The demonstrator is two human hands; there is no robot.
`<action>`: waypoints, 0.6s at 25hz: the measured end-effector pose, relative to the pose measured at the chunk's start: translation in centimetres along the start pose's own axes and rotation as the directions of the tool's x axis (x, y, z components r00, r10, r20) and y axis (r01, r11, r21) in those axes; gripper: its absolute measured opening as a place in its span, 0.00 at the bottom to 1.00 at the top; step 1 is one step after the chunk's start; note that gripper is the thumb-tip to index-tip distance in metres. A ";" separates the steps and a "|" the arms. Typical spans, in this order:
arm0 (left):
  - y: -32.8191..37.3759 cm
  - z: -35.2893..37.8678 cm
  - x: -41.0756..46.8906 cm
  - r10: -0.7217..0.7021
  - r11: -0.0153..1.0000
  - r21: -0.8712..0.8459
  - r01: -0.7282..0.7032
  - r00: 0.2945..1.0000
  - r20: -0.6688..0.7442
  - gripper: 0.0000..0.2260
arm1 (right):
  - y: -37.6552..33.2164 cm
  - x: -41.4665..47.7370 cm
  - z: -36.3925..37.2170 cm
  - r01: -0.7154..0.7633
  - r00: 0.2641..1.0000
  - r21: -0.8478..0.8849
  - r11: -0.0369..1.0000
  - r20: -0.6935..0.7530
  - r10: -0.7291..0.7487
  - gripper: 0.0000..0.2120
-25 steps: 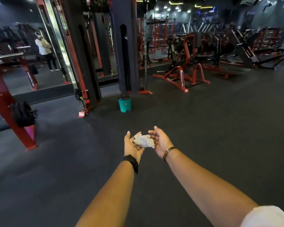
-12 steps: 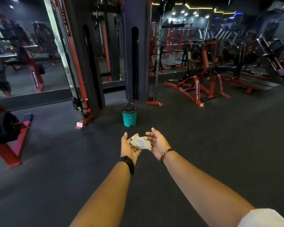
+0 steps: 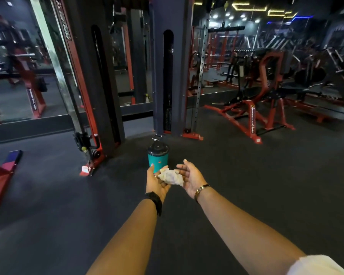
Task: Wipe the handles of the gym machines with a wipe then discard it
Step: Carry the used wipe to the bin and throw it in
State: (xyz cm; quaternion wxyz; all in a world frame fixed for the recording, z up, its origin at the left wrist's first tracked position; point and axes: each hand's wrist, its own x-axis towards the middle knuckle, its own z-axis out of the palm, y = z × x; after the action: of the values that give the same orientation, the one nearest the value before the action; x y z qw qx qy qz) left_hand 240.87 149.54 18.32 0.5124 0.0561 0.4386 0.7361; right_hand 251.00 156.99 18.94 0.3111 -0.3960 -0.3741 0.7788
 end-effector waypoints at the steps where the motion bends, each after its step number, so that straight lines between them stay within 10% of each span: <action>1: 1.2 0.9 2.9 0.003 1.000 -0.003 -0.004 1.000 -0.003 0.23 | -1.4 2.9 0.7 0.001 1.000 -0.002 1.000 0.000 -0.001 0.19; 15: 11.0 11.4 40.6 0.007 0.998 -0.058 -0.012 0.996 -0.087 0.26 | -16.2 43.1 4.4 -0.046 0.996 -0.113 0.993 0.065 0.054 0.18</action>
State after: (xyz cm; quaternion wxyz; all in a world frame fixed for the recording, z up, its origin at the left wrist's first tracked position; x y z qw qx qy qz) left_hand 220.15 187.87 18.12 0.4907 0.0111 0.4388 0.7527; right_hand 229.12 197.72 17.61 0.2561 -0.3954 -0.4172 0.7772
